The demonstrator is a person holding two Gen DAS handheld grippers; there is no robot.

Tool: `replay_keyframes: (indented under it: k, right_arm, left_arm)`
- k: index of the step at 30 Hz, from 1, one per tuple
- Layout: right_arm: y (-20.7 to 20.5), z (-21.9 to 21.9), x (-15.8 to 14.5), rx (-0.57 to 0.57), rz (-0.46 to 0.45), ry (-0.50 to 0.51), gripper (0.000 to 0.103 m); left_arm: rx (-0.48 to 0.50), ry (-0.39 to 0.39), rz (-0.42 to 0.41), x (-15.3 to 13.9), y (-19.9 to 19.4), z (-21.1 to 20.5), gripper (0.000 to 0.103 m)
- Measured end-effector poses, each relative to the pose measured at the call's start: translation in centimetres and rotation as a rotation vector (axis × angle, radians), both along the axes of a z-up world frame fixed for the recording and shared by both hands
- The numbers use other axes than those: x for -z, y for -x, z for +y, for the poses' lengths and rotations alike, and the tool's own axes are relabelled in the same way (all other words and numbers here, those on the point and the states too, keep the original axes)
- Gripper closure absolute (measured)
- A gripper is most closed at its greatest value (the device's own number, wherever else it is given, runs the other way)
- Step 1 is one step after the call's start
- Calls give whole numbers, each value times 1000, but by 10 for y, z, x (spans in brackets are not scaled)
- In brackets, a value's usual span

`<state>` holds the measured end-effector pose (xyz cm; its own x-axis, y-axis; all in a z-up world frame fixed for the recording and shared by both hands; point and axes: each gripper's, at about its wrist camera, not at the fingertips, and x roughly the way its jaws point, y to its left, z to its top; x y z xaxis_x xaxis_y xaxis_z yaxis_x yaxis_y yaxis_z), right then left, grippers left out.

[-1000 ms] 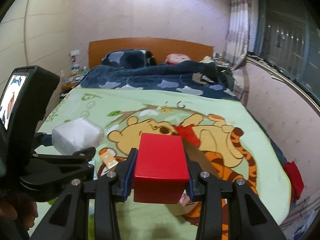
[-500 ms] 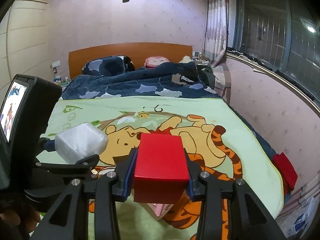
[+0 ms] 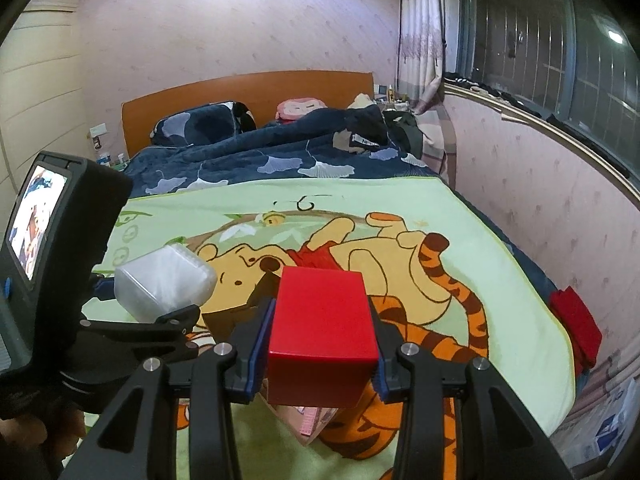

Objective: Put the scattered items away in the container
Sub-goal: 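Hold the plastic box and red cube above the cardboard box opening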

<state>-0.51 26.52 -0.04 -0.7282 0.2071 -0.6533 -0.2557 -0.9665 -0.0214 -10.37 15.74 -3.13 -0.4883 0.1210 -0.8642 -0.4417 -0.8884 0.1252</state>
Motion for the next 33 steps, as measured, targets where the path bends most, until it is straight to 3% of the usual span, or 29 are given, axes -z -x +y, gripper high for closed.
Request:
replay_keyframes:
  k: [33]
  right_arm:
    - [28,9,38,0,-91,40,62]
  left_arm:
    - [19,88,-40,42,40,20,38]
